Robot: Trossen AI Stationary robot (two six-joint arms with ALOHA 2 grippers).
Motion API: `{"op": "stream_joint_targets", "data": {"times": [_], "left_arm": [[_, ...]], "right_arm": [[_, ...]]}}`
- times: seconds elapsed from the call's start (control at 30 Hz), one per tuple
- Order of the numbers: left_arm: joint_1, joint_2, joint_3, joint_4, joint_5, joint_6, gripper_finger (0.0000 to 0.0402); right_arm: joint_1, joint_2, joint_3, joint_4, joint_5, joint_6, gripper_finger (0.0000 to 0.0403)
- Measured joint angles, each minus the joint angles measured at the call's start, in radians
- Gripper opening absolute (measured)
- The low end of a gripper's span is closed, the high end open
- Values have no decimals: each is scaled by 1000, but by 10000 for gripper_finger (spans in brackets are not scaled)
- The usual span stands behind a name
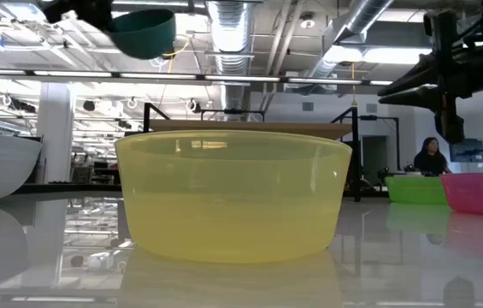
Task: Place and stack bowls onto a shelf
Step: Put the green bowl on the shelf
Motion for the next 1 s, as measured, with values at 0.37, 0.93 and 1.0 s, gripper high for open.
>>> {"op": "stream_joint_targets", "data": {"times": [0.37, 0.93, 1.0], "left_arm": [[67, 361, 92, 133, 214, 91, 0], [216, 665, 285, -2, 531, 175, 0], [227, 671, 285, -3, 564, 181, 0]], "right_arm": [[0, 0, 0, 18, 2, 1, 75], [31, 0, 0, 52, 8, -1, 75], [36, 0, 0, 63, 8, -2, 75]]}}
